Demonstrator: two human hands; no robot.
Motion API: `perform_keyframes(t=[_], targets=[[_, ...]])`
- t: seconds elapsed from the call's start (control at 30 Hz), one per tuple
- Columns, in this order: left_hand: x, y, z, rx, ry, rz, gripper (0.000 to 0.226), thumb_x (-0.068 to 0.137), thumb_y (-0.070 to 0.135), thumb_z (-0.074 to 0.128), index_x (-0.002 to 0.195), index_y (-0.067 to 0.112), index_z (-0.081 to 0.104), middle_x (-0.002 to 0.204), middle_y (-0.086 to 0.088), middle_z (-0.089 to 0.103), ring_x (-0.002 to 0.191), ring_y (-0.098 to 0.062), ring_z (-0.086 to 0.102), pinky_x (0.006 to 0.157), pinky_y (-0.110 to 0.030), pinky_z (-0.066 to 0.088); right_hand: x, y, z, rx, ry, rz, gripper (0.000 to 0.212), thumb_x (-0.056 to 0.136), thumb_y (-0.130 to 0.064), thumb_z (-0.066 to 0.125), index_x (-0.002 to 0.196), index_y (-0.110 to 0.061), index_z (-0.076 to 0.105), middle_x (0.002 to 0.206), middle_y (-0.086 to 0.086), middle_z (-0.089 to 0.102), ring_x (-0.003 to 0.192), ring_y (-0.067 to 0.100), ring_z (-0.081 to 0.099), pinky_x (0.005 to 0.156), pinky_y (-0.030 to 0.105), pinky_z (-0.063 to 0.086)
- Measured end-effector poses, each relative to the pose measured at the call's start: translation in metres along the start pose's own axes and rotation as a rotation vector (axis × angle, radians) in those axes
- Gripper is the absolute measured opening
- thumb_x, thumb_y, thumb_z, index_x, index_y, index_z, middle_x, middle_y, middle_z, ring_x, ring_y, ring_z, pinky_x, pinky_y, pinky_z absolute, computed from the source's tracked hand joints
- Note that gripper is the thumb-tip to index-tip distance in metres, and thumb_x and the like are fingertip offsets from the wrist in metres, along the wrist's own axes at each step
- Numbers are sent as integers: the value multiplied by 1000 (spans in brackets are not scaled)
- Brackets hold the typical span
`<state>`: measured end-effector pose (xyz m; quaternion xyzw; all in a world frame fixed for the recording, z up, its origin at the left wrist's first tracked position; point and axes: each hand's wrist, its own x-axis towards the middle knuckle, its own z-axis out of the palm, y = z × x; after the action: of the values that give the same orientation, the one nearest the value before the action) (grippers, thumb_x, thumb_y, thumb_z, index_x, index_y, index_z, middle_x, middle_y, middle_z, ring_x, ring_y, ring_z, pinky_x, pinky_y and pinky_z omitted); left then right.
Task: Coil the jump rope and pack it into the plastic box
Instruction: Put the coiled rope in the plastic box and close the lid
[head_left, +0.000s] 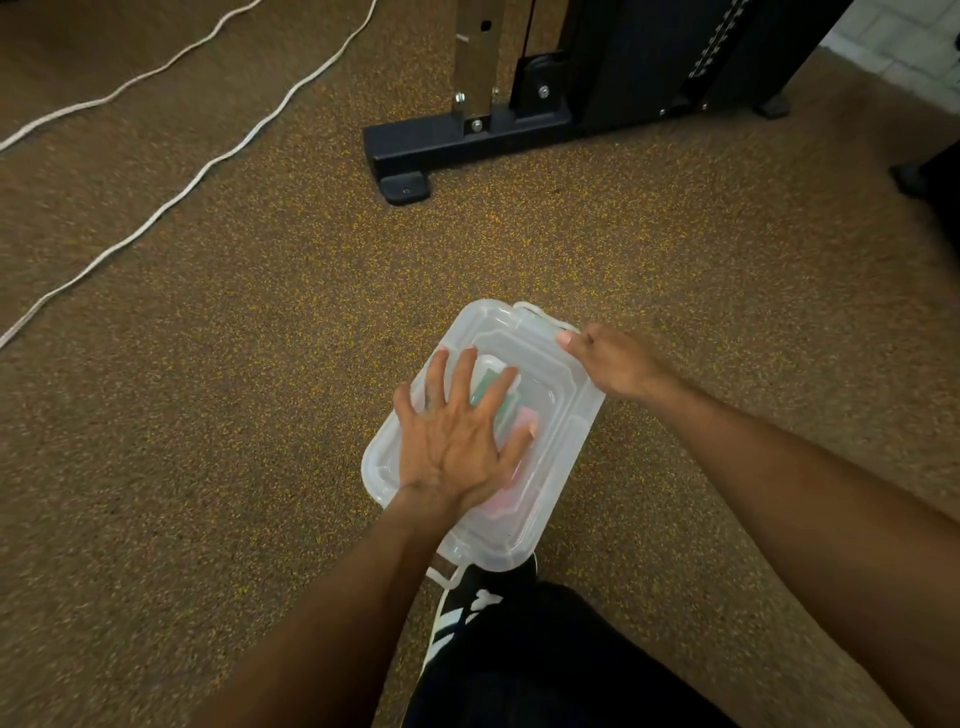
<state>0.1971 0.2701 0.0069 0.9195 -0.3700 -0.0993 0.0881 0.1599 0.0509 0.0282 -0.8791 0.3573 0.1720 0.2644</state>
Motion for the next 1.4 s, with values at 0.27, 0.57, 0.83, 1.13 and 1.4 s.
perform_keyframes(t=[0.27,0.57,0.83,1.13,1.4], targets=[[25,-5,3,-55,43,-172,54,100,49,32,150,39,16,157,-18,26,129,-41,41,97,-56,40,-1,3,4,234,-37,16,52,96,-61,41,107,-13,56,111,16,66,103,32,63,88,48,53],[35,-11,-5,-244,28,-264,66,91,46,55,147,38,20,146,-16,42,128,-37,47,97,-54,45,-2,19,-3,906,-240,242,15,96,-21,59,108,-14,64,116,10,68,102,23,65,93,42,55],[40,-10,-8,-316,9,-302,66,89,43,61,140,41,20,137,-18,51,124,-38,49,97,-57,45,0,29,-1,885,-151,219,29,88,-16,68,114,-5,64,114,13,70,102,24,69,91,43,57],[45,13,0,26,103,151,59,99,36,38,152,44,14,164,-15,13,150,-38,16,115,-65,15,-5,34,1,995,-214,240,35,88,-16,71,121,-11,63,114,9,70,103,22,68,86,39,58],[46,22,23,88,-28,277,72,92,72,4,155,39,-6,166,-7,-8,153,-32,-7,116,-64,-3,4,7,-2,1000,-219,299,55,92,-63,49,103,-14,72,107,9,71,101,25,66,88,41,53]])
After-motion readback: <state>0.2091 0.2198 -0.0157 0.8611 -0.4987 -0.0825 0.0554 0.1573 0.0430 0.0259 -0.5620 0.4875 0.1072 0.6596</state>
